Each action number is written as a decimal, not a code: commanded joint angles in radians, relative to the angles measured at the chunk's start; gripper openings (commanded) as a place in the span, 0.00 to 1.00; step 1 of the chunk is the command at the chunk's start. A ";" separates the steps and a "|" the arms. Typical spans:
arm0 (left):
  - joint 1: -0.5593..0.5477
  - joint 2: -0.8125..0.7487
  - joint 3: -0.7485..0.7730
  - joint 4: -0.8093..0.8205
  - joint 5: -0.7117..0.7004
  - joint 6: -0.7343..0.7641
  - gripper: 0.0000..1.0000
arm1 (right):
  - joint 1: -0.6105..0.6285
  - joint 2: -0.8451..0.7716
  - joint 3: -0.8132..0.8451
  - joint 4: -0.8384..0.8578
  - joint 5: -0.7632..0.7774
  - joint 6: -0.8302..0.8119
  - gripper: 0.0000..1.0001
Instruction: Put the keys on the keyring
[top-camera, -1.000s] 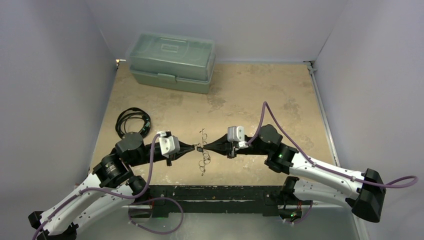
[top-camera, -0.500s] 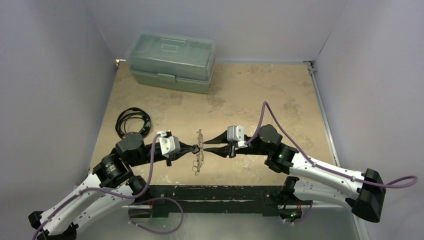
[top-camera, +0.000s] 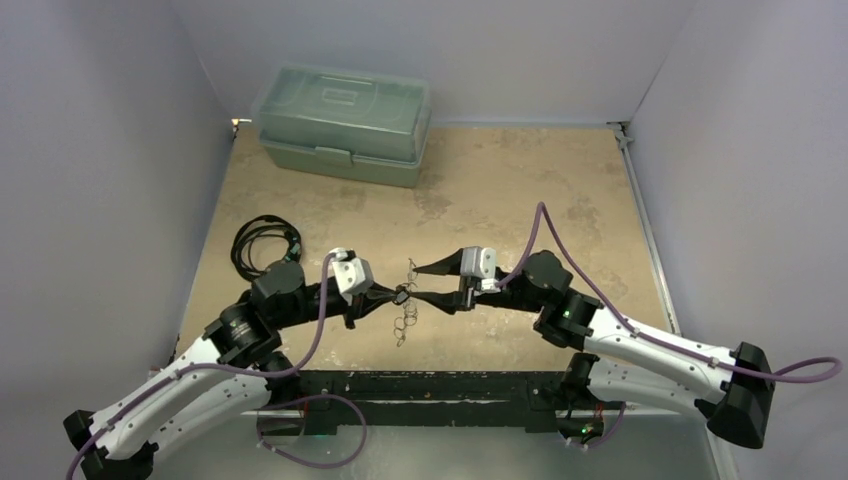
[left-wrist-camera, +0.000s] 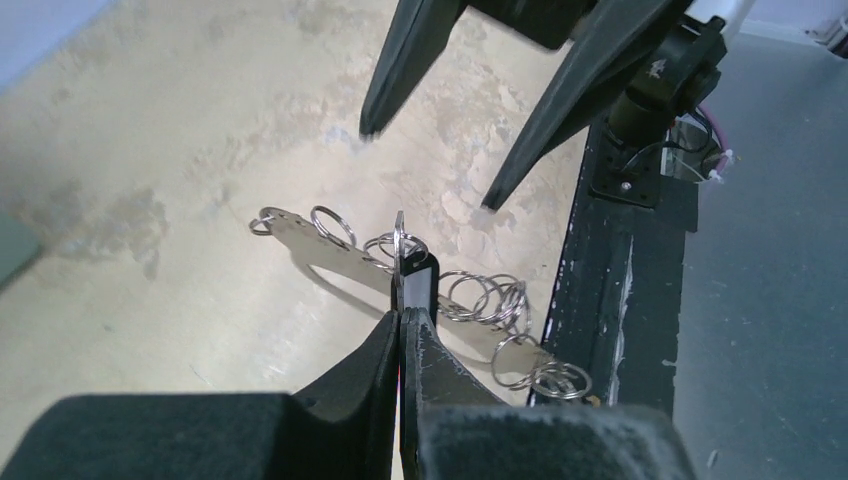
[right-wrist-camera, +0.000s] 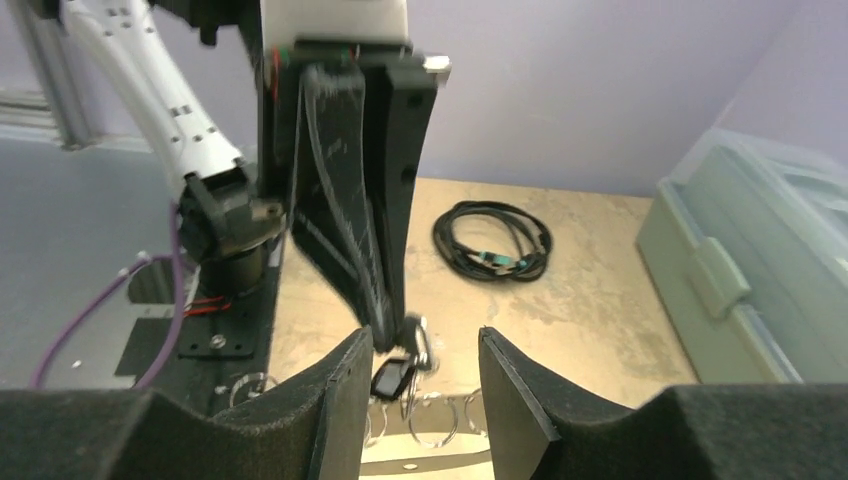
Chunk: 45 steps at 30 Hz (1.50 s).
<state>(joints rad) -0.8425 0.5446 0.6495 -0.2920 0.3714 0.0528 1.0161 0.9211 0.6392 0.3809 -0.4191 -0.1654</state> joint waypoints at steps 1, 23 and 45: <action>0.006 0.067 -0.028 0.151 -0.054 -0.162 0.00 | 0.006 -0.064 -0.010 0.073 0.145 0.003 0.47; -0.061 0.437 0.019 0.395 -0.283 -0.370 0.00 | 0.006 -0.264 -0.196 0.325 0.750 0.011 0.60; -0.037 0.158 0.114 -0.224 -0.940 -0.389 0.77 | 0.006 0.351 0.291 -0.249 0.663 0.585 0.71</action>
<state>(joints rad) -0.8978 0.6682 0.7540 -0.4751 -0.5308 -0.2592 1.0164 1.1805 0.8425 0.3450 0.2405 0.1516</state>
